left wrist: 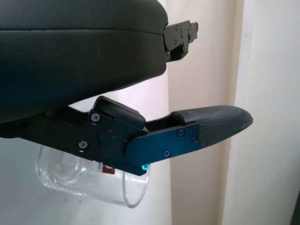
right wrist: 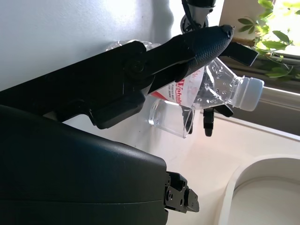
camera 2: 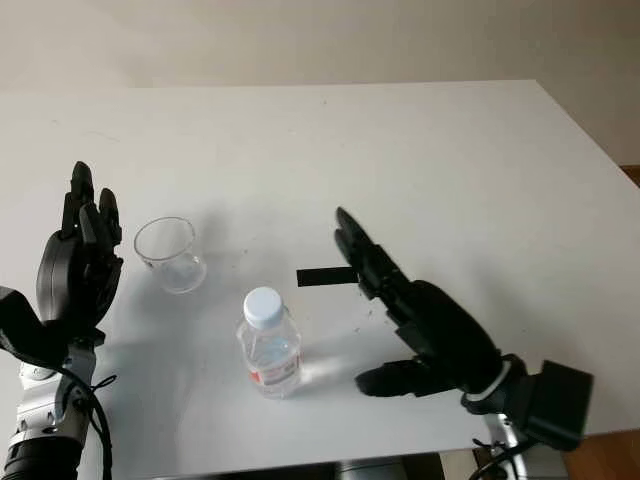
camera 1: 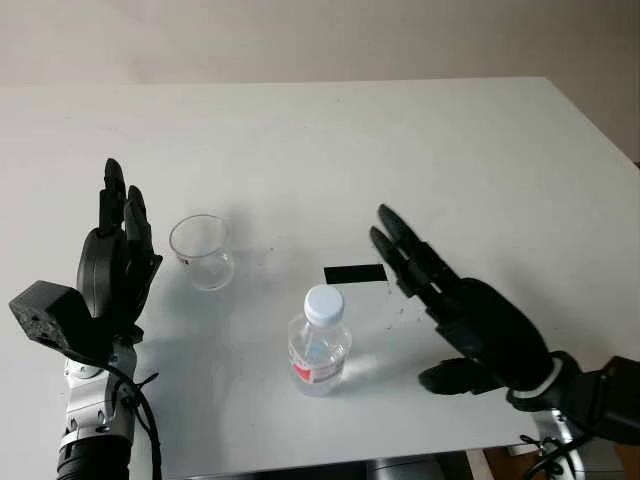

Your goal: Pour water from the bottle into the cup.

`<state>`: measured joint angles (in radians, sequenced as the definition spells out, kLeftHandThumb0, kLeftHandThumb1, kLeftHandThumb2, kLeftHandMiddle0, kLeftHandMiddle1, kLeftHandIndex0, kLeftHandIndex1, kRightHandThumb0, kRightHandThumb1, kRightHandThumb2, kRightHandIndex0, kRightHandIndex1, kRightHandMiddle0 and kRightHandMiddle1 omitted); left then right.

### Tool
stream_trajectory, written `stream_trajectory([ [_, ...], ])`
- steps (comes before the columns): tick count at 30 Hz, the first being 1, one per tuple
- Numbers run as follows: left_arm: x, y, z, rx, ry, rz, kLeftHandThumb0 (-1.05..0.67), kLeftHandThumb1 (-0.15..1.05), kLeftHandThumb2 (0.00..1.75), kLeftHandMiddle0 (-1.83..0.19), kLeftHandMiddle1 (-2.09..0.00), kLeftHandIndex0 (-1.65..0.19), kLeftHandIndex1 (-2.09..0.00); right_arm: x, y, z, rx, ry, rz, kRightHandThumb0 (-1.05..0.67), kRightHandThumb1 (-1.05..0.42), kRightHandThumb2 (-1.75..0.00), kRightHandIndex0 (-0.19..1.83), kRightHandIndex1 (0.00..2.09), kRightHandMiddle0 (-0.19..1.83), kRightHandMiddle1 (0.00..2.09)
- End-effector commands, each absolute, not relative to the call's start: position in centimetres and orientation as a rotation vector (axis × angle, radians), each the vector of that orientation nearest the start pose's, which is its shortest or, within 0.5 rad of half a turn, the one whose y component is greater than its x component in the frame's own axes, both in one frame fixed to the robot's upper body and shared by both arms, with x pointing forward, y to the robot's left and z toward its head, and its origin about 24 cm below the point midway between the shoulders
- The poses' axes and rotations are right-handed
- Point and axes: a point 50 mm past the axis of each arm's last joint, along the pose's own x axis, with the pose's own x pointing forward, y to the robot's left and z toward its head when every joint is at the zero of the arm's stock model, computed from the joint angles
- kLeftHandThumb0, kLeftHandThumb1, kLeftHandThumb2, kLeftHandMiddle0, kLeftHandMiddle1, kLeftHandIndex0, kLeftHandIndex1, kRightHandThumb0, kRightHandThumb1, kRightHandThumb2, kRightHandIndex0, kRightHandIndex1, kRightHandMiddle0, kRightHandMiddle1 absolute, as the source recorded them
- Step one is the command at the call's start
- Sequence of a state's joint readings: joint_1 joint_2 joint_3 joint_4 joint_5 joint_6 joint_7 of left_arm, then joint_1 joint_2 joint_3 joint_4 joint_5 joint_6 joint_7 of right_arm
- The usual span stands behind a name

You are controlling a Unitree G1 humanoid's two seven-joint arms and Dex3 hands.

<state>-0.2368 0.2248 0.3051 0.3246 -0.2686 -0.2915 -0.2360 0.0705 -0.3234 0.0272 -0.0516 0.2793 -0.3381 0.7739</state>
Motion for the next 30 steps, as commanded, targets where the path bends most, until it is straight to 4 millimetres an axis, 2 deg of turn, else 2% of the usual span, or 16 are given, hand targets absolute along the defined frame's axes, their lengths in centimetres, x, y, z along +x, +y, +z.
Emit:
stream_trajectory([
  [1,28.8,25.0,8.2,-0.045,-0.303,0.072,-0.89,1.05,0.68,0.19,0.00,0.19,0.00,22.5,-16.4,7.2,-0.158,-0.265,0.788,-0.89,-0.97,-0.05,-0.19,0.00,-0.19,0.00],
  [7,28.9,24.9,8.3,-0.043,-0.310,0.072,-0.89,1.05,0.69,0.19,0.00,0.19,0.00,23.3,-14.8,6.7,-0.152,-0.232,0.817,-0.84,-0.96,-0.05,-0.19,0.00,-0.19,0.00],
  [15,29.0,24.5,8.2,-0.057,-0.314,0.083,-0.91,1.05,0.68,0.19,0.00,0.19,0.00,23.7,-13.1,6.7,-0.177,-0.291,0.854,-0.90,-0.98,-0.06,-0.19,0.00,-0.19,0.00],
  [23,29.0,24.3,8.2,-0.055,-0.315,0.089,-0.91,1.05,0.69,0.19,0.00,0.19,0.00,23.5,-12.7,7.2,-0.180,-0.281,0.943,-0.93,-1.00,-0.06,-0.19,0.00,-0.19,0.00],
  [27,29.0,24.2,8.2,-0.063,-0.319,0.095,-0.91,1.05,0.69,0.19,0.00,0.19,0.00,23.2,-12.5,7.6,-0.172,-0.287,0.979,-0.85,-0.97,-0.05,-0.19,0.00,-0.19,0.00],
  [30,29.0,24.1,8.2,-0.069,-0.323,0.097,-0.90,1.05,0.70,0.19,0.00,0.19,0.00,23.1,-12.2,7.6,-0.170,-0.288,1.005,-0.85,-0.98,-0.05,-0.19,0.00,-0.19,0.00],
])
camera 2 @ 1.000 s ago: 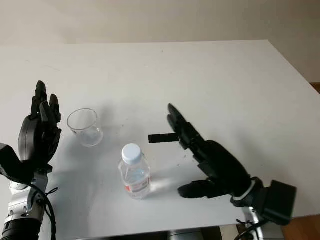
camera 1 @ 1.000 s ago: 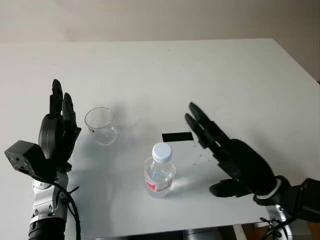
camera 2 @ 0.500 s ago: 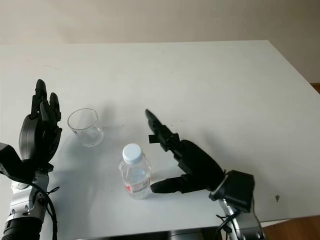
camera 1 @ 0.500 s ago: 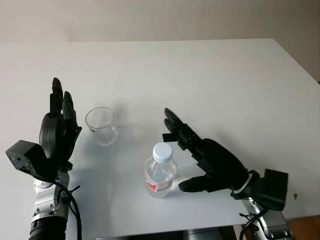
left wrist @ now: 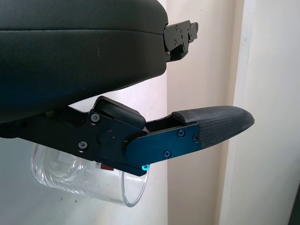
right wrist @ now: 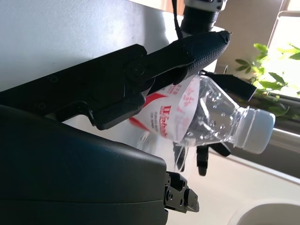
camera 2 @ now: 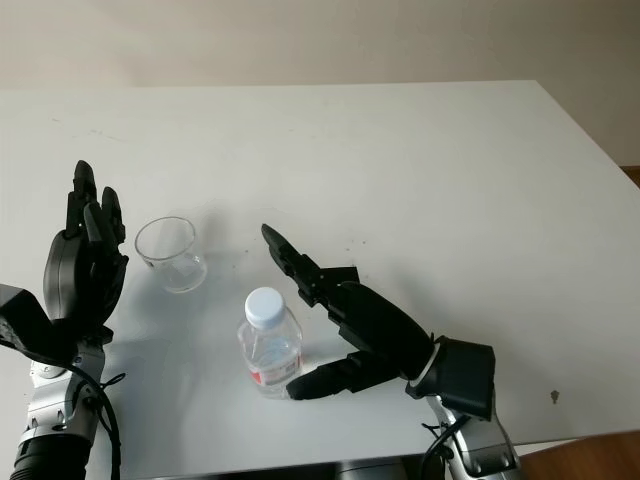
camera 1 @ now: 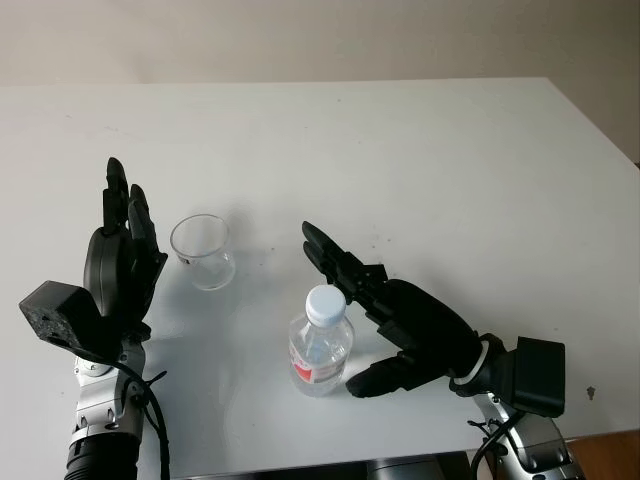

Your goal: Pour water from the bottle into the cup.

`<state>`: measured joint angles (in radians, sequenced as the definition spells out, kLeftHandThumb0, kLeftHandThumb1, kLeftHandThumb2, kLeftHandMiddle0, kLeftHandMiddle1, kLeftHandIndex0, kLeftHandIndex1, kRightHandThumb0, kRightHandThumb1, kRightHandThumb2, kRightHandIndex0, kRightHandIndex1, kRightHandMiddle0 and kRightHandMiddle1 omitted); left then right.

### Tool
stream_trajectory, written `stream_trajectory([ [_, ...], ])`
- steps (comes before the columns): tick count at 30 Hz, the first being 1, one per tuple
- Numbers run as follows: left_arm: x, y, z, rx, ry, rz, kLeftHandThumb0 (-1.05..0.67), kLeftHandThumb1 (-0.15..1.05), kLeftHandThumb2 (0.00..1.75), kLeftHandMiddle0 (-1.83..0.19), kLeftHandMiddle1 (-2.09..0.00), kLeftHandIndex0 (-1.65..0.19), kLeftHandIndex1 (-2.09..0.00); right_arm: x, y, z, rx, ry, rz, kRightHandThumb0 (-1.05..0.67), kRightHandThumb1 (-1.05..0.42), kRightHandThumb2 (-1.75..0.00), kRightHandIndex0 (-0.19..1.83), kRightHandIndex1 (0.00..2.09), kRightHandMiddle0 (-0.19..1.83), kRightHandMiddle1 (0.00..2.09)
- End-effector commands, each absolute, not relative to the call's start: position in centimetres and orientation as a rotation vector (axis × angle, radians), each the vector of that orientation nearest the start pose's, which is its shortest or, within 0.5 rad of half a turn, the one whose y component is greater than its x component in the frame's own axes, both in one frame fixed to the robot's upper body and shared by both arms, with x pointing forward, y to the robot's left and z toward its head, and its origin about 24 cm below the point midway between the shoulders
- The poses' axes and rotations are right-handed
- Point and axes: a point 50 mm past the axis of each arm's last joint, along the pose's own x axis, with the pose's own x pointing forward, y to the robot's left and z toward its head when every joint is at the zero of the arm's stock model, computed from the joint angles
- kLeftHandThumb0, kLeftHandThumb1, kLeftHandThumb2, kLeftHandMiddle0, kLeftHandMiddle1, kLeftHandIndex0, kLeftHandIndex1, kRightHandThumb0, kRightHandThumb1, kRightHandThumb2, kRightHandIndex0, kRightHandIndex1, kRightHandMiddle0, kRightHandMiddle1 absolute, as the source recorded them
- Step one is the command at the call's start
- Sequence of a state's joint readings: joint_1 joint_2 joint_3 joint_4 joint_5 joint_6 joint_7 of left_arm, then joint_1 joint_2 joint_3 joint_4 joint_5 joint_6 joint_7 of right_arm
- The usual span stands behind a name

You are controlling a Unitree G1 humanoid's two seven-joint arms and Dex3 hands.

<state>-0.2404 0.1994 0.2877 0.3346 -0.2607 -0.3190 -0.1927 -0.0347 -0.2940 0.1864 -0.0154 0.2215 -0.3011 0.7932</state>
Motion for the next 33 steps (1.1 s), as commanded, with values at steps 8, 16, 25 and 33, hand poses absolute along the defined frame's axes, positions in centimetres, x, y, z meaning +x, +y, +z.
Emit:
stream_trajectory([
  [8,28.8,24.2,8.3,-0.053,-0.330,0.100,-0.91,1.05,0.70,0.19,0.00,0.19,0.00,23.6,-10.8,6.5,-0.130,-0.202,1.062,-0.88,-0.98,-0.05,-0.19,0.00,-0.19,0.00],
  [16,28.7,24.1,8.2,-0.054,-0.337,0.105,-0.91,1.05,0.70,0.19,0.00,0.19,0.00,24.7,-9.8,4.8,-0.096,-0.082,1.081,-0.94,-0.95,-0.05,-0.19,0.00,-0.19,0.00],
  [25,28.5,23.9,8.2,-0.054,-0.336,0.108,-0.91,1.05,0.69,0.19,0.00,0.19,0.00,25.3,-9.0,3.6,-0.083,-0.037,1.078,-0.96,-0.93,-0.04,-0.19,0.00,-0.19,0.00],
  [33,28.5,23.9,8.3,-0.055,-0.338,0.118,-0.90,1.05,0.71,0.19,0.00,0.19,0.00,25.3,-8.8,3.6,-0.027,-0.039,1.117,-0.87,-0.89,-0.04,0.16,0.15,0.18,0.19],
])
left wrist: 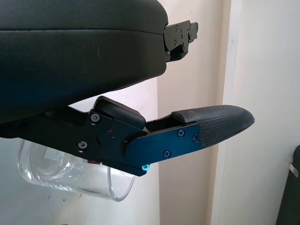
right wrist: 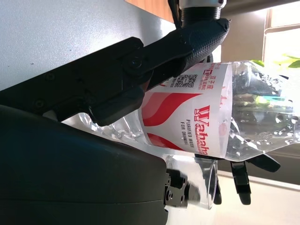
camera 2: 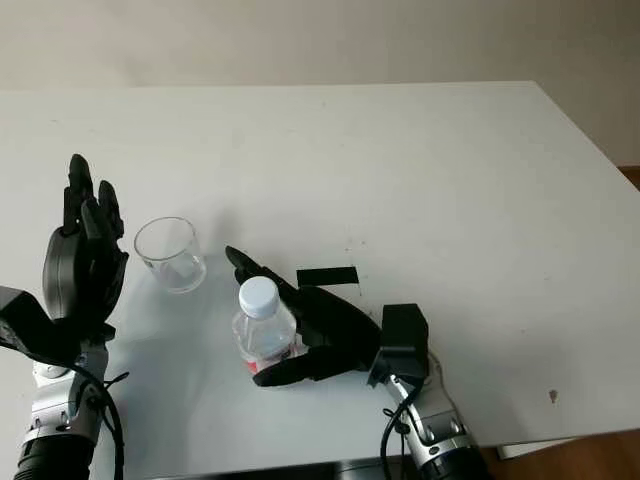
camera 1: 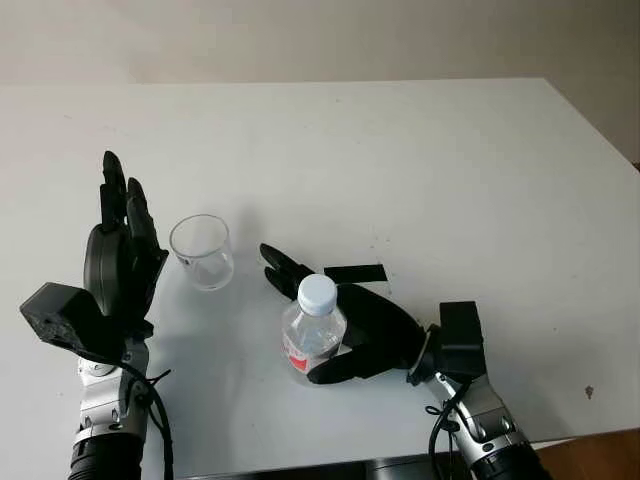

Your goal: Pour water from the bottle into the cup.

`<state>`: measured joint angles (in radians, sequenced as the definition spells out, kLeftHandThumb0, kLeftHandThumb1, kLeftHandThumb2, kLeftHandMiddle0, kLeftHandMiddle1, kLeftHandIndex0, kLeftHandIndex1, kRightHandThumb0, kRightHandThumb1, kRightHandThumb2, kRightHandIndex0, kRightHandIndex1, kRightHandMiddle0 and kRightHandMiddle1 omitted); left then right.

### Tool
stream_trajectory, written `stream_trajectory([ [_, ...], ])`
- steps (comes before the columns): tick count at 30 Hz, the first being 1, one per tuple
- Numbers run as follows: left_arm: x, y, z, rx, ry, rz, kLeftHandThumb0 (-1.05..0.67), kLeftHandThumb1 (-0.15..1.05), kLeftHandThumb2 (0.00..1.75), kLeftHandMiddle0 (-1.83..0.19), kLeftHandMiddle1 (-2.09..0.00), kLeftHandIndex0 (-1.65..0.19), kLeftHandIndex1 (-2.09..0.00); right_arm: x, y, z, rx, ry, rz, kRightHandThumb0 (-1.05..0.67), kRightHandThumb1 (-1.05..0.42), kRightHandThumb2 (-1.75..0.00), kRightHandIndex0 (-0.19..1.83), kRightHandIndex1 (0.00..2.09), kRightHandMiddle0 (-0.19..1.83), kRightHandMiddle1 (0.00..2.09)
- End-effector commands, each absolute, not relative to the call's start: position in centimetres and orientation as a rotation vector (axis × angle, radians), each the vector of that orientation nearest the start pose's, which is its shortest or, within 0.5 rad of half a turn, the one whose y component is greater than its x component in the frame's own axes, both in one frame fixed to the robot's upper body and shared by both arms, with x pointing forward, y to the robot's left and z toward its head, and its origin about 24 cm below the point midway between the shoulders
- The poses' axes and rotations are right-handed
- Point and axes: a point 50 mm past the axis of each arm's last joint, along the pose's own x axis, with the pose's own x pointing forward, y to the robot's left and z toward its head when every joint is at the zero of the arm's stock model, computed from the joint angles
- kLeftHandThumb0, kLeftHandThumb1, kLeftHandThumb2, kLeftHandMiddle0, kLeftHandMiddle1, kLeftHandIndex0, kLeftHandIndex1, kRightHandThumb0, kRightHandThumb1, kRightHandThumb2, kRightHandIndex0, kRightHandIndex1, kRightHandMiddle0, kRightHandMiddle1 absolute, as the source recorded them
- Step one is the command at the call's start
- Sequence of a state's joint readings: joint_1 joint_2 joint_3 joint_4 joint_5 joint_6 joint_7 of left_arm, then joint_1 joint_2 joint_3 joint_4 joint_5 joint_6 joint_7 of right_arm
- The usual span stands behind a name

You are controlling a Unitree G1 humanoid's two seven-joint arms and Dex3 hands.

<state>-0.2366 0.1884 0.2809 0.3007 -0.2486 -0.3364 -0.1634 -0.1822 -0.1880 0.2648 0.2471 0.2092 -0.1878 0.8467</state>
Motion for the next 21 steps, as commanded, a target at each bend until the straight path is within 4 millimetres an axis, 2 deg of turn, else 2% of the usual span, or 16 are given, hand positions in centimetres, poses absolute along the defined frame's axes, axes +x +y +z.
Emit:
stream_trajectory([
  [1,28.5,23.9,8.3,-0.055,-0.337,0.119,-0.90,1.05,0.71,0.19,0.00,0.19,0.00,25.3,-8.9,3.6,-0.014,-0.029,1.130,-0.85,-0.88,-0.04,0.26,0.20,0.28,0.25],
  [2,28.5,23.9,8.2,-0.054,-0.336,0.121,-0.90,1.05,0.71,0.19,0.00,0.19,0.00,25.3,-8.9,3.6,-0.001,-0.022,1.145,-0.82,-0.86,-0.05,0.33,0.36,0.31,0.46],
  [3,28.6,23.8,8.3,-0.054,-0.337,0.123,-0.90,1.05,0.72,0.19,0.00,0.19,0.00,25.3,-8.9,3.6,0.003,-0.017,1.156,-0.79,-0.86,-0.05,0.30,0.59,0.25,0.74],
  [4,28.5,23.8,8.3,-0.054,-0.337,0.124,-0.90,1.05,0.73,0.19,0.00,0.19,0.00,25.4,-8.9,3.6,0.002,-0.012,1.166,-0.77,-0.85,-0.05,0.24,0.88,0.18,1.03],
  [5,28.6,23.8,8.3,-0.055,-0.337,0.124,-0.90,1.05,0.73,0.19,0.00,0.19,0.00,25.4,-8.9,3.6,0.005,-0.002,1.173,-0.74,-0.86,-0.05,0.16,1.26,0.09,1.36],
  [8,28.5,23.9,8.3,-0.058,-0.335,0.125,-0.90,1.05,0.72,0.19,0.00,0.19,0.00,25.3,-8.9,4.0,-0.013,-0.022,1.183,-0.58,-0.90,-0.06,0.07,1.93,0.02,1.92],
  [10,28.5,23.9,8.3,-0.061,-0.335,0.128,-0.90,1.05,0.72,0.19,0.00,0.19,0.00,25.3,-8.8,4.2,-0.024,-0.045,1.193,-0.49,-0.94,-0.06,0.18,2.05,0.08,2.05],
  [11,28.5,23.9,8.3,-0.061,-0.334,0.129,-0.90,1.05,0.72,0.19,0.00,0.19,0.00,25.3,-8.8,4.3,-0.028,-0.048,1.197,-0.46,-0.96,-0.06,0.32,2.08,0.16,2.08],
  [14,28.4,23.9,8.2,-0.057,-0.332,0.133,-0.90,1.05,0.72,0.19,0.00,0.19,0.00,25.2,-8.9,4.4,-0.031,-0.044,1.211,-0.48,-1.00,-0.06,0.52,2.09,0.26,2.09],
  [21,28.4,23.9,8.3,-0.055,-0.331,0.139,-0.90,1.05,0.72,0.19,0.00,0.19,0.00,24.9,-8.8,4.6,-0.070,-0.110,1.202,-0.52,-1.04,-0.06,0.59,2.09,0.41,2.09],
])
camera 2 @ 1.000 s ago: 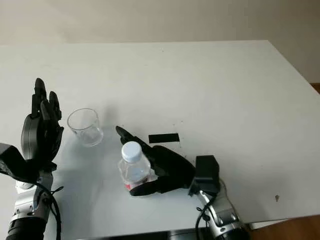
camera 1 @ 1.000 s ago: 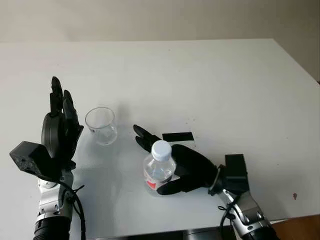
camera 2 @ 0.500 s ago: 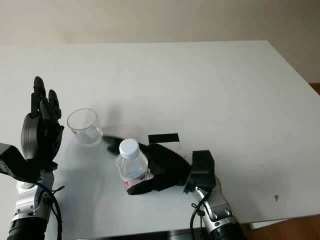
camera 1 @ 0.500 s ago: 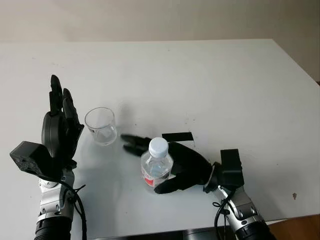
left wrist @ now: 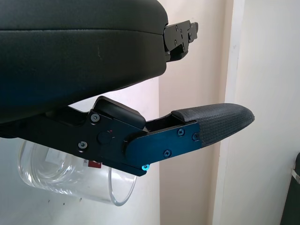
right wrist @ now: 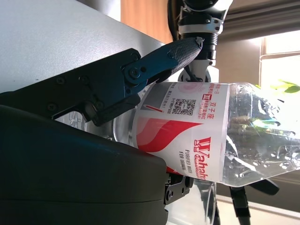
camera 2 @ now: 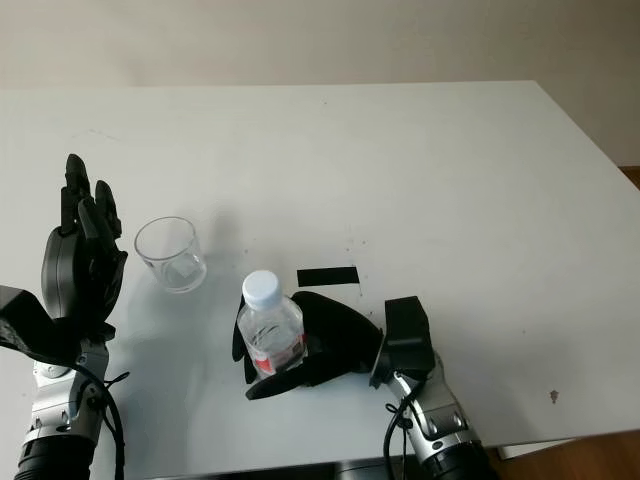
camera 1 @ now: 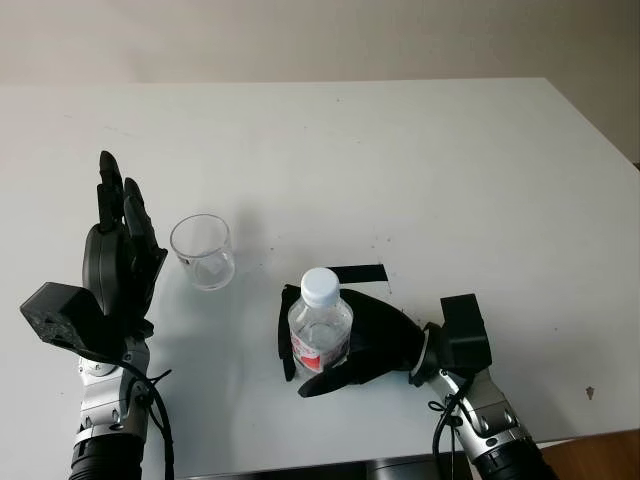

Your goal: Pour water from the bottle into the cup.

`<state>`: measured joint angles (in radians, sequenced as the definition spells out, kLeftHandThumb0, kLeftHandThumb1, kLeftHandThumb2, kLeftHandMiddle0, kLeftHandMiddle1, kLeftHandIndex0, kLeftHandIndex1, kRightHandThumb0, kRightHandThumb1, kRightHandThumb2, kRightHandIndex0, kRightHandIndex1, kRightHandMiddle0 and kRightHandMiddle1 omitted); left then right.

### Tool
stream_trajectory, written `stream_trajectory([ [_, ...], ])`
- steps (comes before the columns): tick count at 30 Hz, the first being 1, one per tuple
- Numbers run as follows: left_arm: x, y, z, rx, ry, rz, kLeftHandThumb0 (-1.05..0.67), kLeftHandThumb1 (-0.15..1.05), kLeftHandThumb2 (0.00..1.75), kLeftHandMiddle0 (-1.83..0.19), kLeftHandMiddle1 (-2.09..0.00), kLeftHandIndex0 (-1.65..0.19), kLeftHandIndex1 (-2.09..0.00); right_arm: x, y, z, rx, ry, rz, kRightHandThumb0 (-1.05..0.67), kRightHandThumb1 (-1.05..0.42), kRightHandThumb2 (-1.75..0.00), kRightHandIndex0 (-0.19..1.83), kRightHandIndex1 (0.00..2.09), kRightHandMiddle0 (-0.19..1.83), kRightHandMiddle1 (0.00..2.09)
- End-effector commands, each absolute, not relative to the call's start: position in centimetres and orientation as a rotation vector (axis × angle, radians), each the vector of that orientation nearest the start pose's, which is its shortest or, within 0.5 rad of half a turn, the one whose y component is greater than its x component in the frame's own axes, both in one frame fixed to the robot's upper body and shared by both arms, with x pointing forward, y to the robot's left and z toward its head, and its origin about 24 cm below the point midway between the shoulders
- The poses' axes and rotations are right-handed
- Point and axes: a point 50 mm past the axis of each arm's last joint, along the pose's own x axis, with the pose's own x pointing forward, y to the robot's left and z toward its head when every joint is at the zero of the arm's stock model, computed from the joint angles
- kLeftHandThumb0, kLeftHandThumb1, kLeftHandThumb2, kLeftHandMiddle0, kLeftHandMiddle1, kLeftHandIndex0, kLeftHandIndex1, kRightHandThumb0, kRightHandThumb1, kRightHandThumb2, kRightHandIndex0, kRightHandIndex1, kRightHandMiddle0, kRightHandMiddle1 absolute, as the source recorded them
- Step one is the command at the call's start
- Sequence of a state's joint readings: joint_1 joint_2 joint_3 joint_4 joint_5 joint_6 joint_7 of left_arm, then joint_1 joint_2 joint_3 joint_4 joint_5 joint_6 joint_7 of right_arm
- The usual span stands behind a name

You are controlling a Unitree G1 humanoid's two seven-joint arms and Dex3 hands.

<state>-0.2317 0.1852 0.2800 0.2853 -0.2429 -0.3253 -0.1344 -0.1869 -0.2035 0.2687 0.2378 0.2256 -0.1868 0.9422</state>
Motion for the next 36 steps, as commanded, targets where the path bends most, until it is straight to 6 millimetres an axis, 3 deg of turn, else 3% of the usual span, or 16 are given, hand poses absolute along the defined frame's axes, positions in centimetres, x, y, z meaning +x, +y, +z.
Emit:
stream_trajectory([
  [1,28.4,23.9,8.3,-0.055,-0.332,0.138,-0.90,1.05,0.72,0.19,0.00,0.19,0.00,24.9,-8.8,4.7,-0.087,-0.125,1.196,-0.54,-1.04,-0.08,0.60,2.09,0.43,2.09],
  [6,28.4,24.0,8.2,-0.056,-0.330,0.137,-0.90,1.05,0.71,0.19,0.00,0.19,0.00,24.9,-9.0,4.9,-0.190,-0.188,1.154,-0.56,-1.05,-0.21,0.51,2.09,0.45,2.09],
  [10,28.5,24.0,8.3,-0.052,-0.331,0.134,-0.89,1.05,0.71,0.19,0.00,0.19,0.00,25.3,-9.1,4.9,-0.170,-0.187,1.068,-0.40,-1.05,-0.22,0.19,2.09,0.14,2.09],
  [12,28.5,24.0,8.3,-0.052,-0.332,0.132,-0.89,1.05,0.70,0.19,0.00,0.19,0.00,25.5,-9.1,4.9,-0.159,-0.184,1.020,-0.31,-1.05,-0.27,0.07,2.09,-0.12,2.09],
  [14,28.5,24.1,8.3,-0.053,-0.332,0.131,-0.89,1.05,0.70,0.19,0.00,0.19,0.00,26.0,-9.0,5.2,-0.141,-0.185,0.970,-0.28,-1.05,-0.30,0.04,2.09,-0.17,2.09],
  [23,28.4,24.3,8.2,-0.049,-0.329,0.130,-0.89,1.05,0.71,0.19,0.00,0.19,0.00,30.6,-7.6,8.0,0.078,-0.178,0.753,-0.28,-1.05,-0.33,0.03,2.09,-0.19,2.09],
  [26,28.4,24.4,8.4,-0.046,-0.331,0.132,-0.90,1.05,0.70,0.19,0.00,0.19,0.00,32.3,-6.9,9.6,0.034,-0.171,0.712,-0.27,-1.05,-0.33,0.22,2.09,-0.19,2.09],
  [29,28.5,24.5,8.4,-0.044,-0.331,0.135,-0.92,1.05,0.68,0.19,0.00,0.19,0.00,33.9,-5.9,11.9,-0.122,-0.248,0.663,-0.23,-1.05,-0.32,0.29,2.09,-0.19,2.09],
  [31,28.6,24.5,8.5,-0.047,-0.335,0.134,-0.92,1.05,0.67,0.19,0.00,0.19,0.00,34.7,-5.3,13.2,-0.210,-0.296,0.641,-0.21,-1.05,-0.31,0.18,2.09,-0.19,2.09],
  [33,28.6,24.5,8.5,-0.044,-0.338,0.133,-0.92,1.05,0.67,0.19,0.00,0.19,0.00,35.2,-5.0,13.7,-0.250,-0.318,0.631,-0.19,-1.05,-0.31,-0.07,2.09,-0.19,2.09],
  [36,28.6,24.4,8.4,-0.052,-0.342,0.135,-0.92,1.05,0.66,0.19,0.00,0.19,0.00,36.1,-4.6,14.5,-0.312,-0.337,0.605,-0.19,-1.05,-0.31,-0.17,2.09,-0.19,2.09],
])
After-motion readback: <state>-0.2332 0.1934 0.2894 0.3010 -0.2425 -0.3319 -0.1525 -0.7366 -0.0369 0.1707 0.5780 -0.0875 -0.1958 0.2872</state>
